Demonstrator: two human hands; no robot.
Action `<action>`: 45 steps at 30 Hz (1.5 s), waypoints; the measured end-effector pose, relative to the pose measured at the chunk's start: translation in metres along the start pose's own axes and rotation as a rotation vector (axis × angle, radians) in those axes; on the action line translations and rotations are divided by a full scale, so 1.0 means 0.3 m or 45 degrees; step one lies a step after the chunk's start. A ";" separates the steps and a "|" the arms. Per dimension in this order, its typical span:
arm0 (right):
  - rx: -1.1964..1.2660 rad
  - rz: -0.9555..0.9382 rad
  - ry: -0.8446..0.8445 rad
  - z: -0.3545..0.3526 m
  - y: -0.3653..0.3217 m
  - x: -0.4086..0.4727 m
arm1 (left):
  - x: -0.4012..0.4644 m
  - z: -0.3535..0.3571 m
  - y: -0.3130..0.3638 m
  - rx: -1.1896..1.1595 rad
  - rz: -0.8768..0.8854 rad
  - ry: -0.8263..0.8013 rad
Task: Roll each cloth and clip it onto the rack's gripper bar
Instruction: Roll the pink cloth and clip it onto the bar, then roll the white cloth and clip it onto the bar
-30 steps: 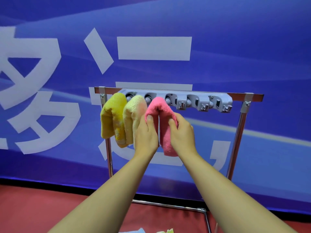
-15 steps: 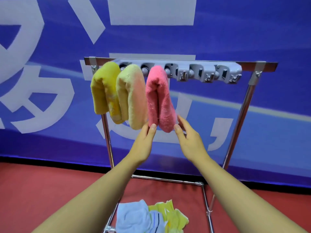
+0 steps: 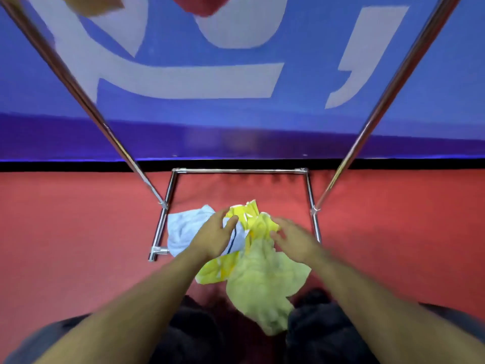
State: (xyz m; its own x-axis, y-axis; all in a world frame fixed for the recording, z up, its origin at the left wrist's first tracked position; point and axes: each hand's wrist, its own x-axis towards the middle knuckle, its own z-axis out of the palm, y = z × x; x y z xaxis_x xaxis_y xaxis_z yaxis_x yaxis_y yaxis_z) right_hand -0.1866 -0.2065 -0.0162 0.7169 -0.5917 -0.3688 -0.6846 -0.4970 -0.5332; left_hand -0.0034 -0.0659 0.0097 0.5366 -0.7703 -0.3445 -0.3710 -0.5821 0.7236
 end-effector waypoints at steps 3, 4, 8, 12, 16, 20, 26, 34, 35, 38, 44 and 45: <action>-0.026 0.066 -0.161 0.143 0.128 0.065 | 0.071 0.116 -0.137 0.097 -0.099 -0.082; -0.021 0.090 -0.205 0.188 0.162 0.084 | 0.091 0.147 -0.184 0.126 -0.146 -0.113; -0.028 0.142 -0.343 0.322 0.221 0.156 | 0.168 0.250 -0.367 0.268 -0.297 -0.203; 0.034 0.114 -0.357 0.414 0.231 0.218 | 0.239 0.321 -0.482 0.344 -0.395 -0.155; 0.085 0.076 -0.369 0.464 0.241 0.252 | 0.314 0.360 -0.565 0.472 -0.410 -0.084; 0.147 0.078 -0.346 0.488 0.251 0.254 | 0.356 0.376 -0.621 0.548 -0.375 -0.102; 0.274 0.082 -0.286 0.428 0.216 0.237 | 0.347 0.308 -0.593 0.227 -0.307 -0.032; 0.547 0.077 -0.192 0.211 0.026 0.123 | 0.254 -0.030 -0.204 -0.179 -0.152 -0.022; 0.600 0.059 -0.192 0.184 -0.006 0.103 | 0.234 -0.069 -0.147 -0.270 -0.142 -0.024; 0.874 -0.014 -0.165 0.082 -0.107 0.031 | 0.150 -0.168 0.045 -0.484 -0.083 -0.009; 1.142 -0.275 0.048 -0.106 -0.295 -0.093 | -0.054 -0.323 0.410 -0.801 0.065 0.083; 1.146 -0.302 0.103 -0.142 -0.328 -0.117 | -0.087 -0.347 0.458 -0.858 0.091 0.072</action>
State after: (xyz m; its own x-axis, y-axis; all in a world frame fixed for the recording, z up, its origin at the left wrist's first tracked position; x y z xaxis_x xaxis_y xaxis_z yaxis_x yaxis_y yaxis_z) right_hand -0.1500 -0.1639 0.0817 0.7900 -0.5972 -0.1388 -0.1374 0.0482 -0.9893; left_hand 0.0104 -0.0986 0.1803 0.5742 -0.7752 -0.2634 0.1364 -0.2267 0.9644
